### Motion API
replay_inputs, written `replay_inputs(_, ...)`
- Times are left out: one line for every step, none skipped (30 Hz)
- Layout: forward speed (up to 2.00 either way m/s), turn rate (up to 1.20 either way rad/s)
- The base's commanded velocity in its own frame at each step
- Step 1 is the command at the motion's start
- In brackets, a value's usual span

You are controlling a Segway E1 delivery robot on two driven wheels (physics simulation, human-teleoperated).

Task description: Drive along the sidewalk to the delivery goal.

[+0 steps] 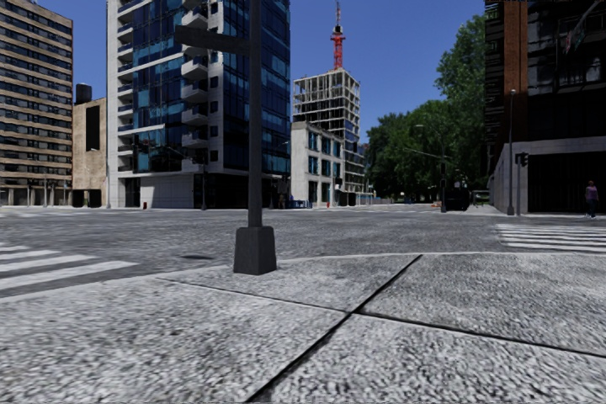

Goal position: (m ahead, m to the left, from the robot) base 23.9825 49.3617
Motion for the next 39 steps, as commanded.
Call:
replay_inputs(2.00,0.81)
replay_inputs(2.00,0.81)
replay_inputs(2.00,0.81)
replay_inputs(2.00,0.80)
replay_inputs(2.00,0.80)
replay_inputs(2.00,0.81)
replay_inputs(2.00,0.81)
replay_inputs(2.00,0.82)
replay_inputs(2.00,0.82)
replay_inputs(2.00,0.82)
replay_inputs(2.00,0.82)
replay_inputs(2.00,0.82)
replay_inputs(2.00,0.82)
replay_inputs(2.00,0.82)
replay_inputs(2.00,0.81)
replay_inputs(2.00,0.81)
replay_inputs(2.00,0.81)
replay_inputs(2.00,0.81)
replay_inputs(2.00,0.82)
replay_inputs(2.00,0.82)
replay_inputs(2.00,0.81)
replay_inputs(2.00,0.81)
replay_inputs(2.00,0.81)
replay_inputs(2.00,0.81)
replay_inputs(2.00,0.81)
replay_inputs(2.00,0.81)
replay_inputs(2.00,0.81)
replay_inputs(2.00,0.81)
replay_inputs(2.00,0.81)
replay_inputs(2.00,0.81)
replay_inputs(2.00,0.81)
replay_inputs(2.00,0.81)
replay_inputs(2.00,0.81)
replay_inputs(2.00,0.81)
replay_inputs(2.00,0.81)
replay_inputs(2.00,0.81)
replay_inputs(2.00,0.81)
replay_inputs(2.00,0.81)
replay_inputs(2.00,0.81)
